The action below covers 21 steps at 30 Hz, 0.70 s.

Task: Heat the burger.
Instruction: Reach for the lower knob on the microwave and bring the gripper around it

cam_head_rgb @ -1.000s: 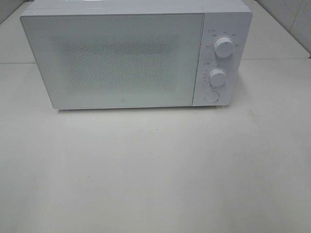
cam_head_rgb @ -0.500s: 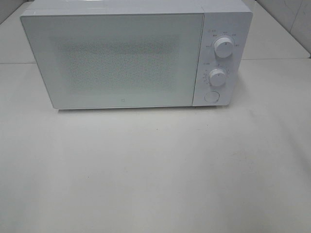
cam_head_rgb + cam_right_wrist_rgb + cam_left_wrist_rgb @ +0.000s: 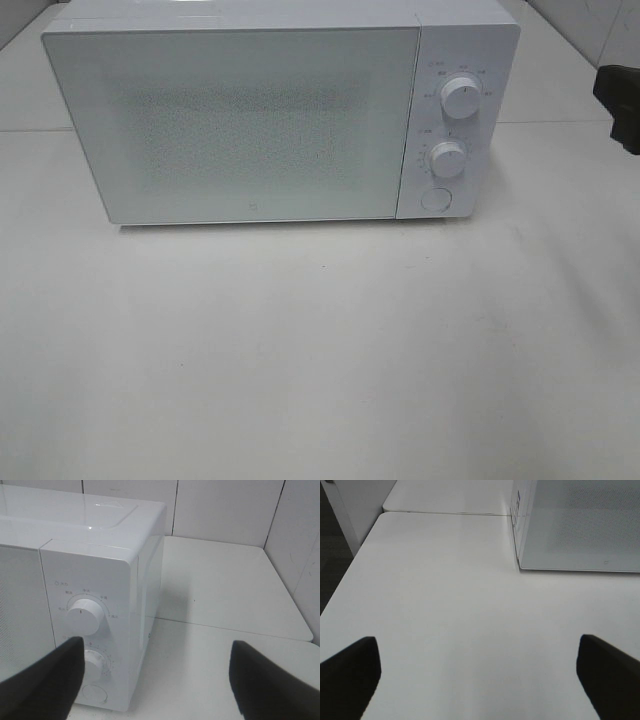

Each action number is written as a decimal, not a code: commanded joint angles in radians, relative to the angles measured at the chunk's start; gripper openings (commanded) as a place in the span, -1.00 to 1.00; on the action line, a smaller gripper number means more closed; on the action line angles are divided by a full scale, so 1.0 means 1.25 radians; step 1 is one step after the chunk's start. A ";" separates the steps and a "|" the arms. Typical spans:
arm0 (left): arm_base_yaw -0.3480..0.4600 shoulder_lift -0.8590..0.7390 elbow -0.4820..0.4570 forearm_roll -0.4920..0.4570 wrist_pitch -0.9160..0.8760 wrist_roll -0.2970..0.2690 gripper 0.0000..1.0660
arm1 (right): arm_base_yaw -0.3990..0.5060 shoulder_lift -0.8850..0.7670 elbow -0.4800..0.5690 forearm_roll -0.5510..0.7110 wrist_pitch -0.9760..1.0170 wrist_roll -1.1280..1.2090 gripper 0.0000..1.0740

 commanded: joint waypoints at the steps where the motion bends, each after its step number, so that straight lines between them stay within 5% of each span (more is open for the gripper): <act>1: 0.002 -0.014 0.002 -0.001 -0.006 0.002 0.88 | 0.000 0.059 0.002 0.003 -0.070 0.000 0.41; 11: 0.002 -0.014 0.002 -0.001 -0.006 0.002 0.88 | 0.010 0.197 0.002 0.109 -0.217 -0.086 0.41; 21: 0.002 -0.014 0.002 -0.001 -0.006 0.002 0.88 | 0.190 0.352 0.002 0.371 -0.427 -0.294 0.41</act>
